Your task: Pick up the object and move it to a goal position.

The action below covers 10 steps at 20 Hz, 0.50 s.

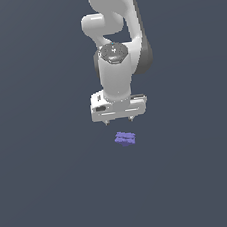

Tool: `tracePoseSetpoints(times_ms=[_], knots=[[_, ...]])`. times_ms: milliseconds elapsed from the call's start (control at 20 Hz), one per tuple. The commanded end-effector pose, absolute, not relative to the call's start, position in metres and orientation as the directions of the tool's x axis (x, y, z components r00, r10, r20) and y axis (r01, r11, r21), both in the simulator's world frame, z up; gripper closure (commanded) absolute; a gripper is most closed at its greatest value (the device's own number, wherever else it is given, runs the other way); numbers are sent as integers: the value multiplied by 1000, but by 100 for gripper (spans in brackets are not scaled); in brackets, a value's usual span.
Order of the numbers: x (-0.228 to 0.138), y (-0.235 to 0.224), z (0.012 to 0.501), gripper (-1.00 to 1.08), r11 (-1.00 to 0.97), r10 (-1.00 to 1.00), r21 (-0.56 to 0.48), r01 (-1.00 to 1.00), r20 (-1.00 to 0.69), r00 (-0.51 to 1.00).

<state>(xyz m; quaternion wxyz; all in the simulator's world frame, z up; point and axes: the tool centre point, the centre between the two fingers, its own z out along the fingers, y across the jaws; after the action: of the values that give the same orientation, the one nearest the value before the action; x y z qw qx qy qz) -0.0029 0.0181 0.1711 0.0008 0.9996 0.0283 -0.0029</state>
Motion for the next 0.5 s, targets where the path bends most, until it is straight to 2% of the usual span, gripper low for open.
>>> tracePoseSetpoints(times_ms=[0,450], knots=[[-3,18,171,-92,-998,57,1,57,-6,998],[-20,29,155,-92,-997,78,1,79,-67,995]])
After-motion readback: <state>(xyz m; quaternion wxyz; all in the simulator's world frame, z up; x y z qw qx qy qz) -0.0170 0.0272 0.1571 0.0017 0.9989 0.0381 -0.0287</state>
